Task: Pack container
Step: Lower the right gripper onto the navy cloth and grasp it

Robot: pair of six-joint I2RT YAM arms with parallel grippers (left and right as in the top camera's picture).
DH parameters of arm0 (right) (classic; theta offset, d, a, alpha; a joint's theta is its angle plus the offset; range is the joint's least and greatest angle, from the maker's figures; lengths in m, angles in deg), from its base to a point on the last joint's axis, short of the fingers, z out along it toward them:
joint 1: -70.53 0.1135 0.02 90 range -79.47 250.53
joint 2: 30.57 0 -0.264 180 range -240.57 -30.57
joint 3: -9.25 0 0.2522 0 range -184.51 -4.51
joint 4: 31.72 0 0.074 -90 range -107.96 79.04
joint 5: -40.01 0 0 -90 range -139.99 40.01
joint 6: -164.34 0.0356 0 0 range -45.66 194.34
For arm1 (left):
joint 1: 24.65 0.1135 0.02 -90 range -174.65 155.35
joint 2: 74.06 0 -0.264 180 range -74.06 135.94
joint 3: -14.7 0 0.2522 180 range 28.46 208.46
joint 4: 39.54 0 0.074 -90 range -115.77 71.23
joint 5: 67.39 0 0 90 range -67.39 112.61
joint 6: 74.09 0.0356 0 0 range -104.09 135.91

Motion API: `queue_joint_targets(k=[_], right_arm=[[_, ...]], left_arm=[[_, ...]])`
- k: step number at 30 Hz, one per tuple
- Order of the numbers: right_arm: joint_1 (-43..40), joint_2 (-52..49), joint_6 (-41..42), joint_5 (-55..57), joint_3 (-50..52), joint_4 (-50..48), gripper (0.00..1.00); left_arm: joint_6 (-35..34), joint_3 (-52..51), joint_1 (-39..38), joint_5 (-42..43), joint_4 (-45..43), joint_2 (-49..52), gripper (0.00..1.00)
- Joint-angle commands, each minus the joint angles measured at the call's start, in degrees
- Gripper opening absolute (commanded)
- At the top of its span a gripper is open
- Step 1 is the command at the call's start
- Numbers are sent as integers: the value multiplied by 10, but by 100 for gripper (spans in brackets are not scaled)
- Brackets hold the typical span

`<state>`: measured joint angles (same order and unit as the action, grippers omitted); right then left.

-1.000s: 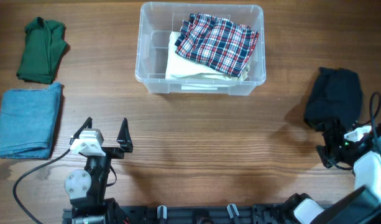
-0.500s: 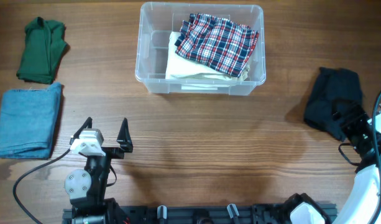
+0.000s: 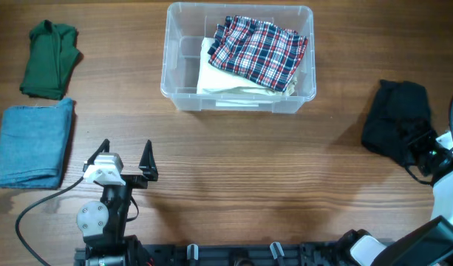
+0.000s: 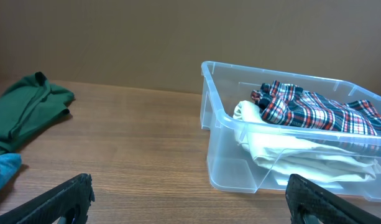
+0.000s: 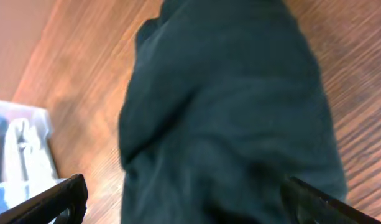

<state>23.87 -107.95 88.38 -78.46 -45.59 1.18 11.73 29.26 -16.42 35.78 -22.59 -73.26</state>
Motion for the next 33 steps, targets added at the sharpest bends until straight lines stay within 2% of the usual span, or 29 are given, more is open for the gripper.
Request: queue_joint_targets(k=[1,9,16,33], right_arm=[[-3,-6,26,45,-7,-21,100],[-3,-11,17,121,-7,-24,99],[-3,-40,-11,136,-7,-30,99],[-3,-127,-20,155,-7,-74,100]], left_arm=[[-7,-5,3,-6,0,-4,100],[-8,-5,3,-6,0,-4,100],[-8,-5,3,-6,0,-4,100],[-7,-5,3,-6,0,-4,100]])
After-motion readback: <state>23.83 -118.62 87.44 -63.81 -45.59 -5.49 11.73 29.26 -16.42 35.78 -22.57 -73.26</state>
